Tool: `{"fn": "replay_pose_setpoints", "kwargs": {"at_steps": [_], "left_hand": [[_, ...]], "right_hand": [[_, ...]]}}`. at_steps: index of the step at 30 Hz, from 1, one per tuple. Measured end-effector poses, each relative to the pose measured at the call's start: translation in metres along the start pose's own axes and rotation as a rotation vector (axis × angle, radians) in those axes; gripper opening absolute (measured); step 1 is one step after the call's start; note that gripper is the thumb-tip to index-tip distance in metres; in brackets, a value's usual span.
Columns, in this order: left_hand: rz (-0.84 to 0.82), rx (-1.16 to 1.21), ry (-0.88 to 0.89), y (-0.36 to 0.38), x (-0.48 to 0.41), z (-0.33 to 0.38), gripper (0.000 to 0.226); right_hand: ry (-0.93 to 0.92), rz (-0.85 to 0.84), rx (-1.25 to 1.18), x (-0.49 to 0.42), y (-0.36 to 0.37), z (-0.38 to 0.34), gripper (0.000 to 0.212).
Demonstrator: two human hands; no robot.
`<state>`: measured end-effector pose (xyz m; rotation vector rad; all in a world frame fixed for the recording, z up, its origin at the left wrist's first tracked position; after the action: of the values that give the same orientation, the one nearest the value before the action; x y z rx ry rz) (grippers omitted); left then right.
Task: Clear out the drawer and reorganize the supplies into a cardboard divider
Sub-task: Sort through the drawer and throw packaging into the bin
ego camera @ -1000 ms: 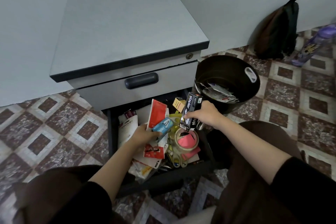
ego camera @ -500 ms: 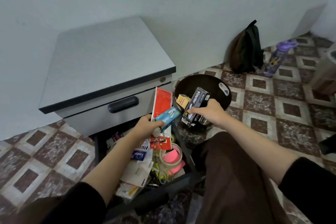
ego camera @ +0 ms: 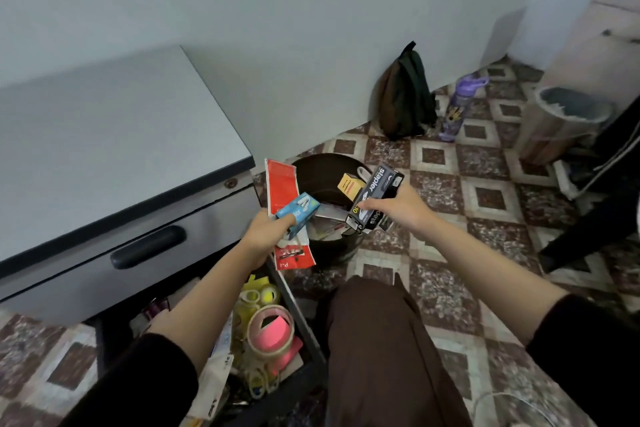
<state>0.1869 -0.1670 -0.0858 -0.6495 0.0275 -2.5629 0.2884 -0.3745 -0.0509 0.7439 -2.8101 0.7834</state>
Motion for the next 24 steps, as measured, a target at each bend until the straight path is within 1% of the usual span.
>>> {"fn": "replay_pose_setpoints", "kwargs": {"at_steps": [1, 3, 6, 8, 11, 13, 15, 18, 20, 22, 24], "left_hand": [[0.014, 0.000, -0.010, 0.005, -0.007, -0.001, 0.017], [0.040, -0.018, -0.023, 0.012, -0.022, -0.005, 0.018], [0.050, -0.022, -0.010, 0.018, -0.048, -0.016, 0.033], [0.068, -0.018, -0.042, 0.022, -0.064, -0.021, 0.042], [0.051, -0.007, -0.087, 0.030, -0.089, -0.029, 0.040], [0.081, 0.005, -0.094, 0.035, -0.103, -0.032, 0.039], [0.117, 0.008, -0.095, 0.042, -0.116, -0.033, 0.040], [0.137, -0.056, -0.075, 0.055, -0.136, -0.032, 0.046], [0.100, -0.115, -0.065, 0.065, -0.149, -0.031, 0.053], [-0.023, -0.133, -0.101, 0.075, -0.158, -0.034, 0.053], [-0.153, -0.168, -0.150, 0.083, -0.159, -0.038, 0.048]], "right_hand": [[0.014, 0.003, -0.010, -0.003, -0.003, 0.005, 0.021], [0.041, 0.015, -0.003, -0.012, -0.007, 0.015, 0.020], [0.079, 0.030, 0.004, -0.027, -0.011, 0.031, 0.024], [0.110, 0.037, -0.017, -0.039, -0.012, 0.043, 0.028], [0.152, 0.040, -0.036, -0.056, -0.012, 0.059, 0.028], [0.180, 0.047, -0.031, -0.070, -0.012, 0.068, 0.023], [0.203, 0.056, -0.053, -0.083, -0.011, 0.076, 0.024], [0.223, 0.060, -0.080, -0.097, -0.008, 0.084, 0.024], [0.230, 0.054, -0.078, -0.104, -0.007, 0.087, 0.024], [0.235, 0.052, -0.088, -0.110, -0.006, 0.089, 0.023], [0.236, 0.056, -0.093, -0.114, -0.005, 0.091, 0.016]]}}
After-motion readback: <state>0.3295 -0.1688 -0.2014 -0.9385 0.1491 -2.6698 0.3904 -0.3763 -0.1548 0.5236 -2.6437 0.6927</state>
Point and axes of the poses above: each hand's wrist, its own x-axis away from the middle knuckle, its own y-axis out of the palm, z = x × y, the point moved 2 cm from there along -x, towards the middle knuckle, and after that the axes turned 7 degrees about x, right-handed, at the moved point
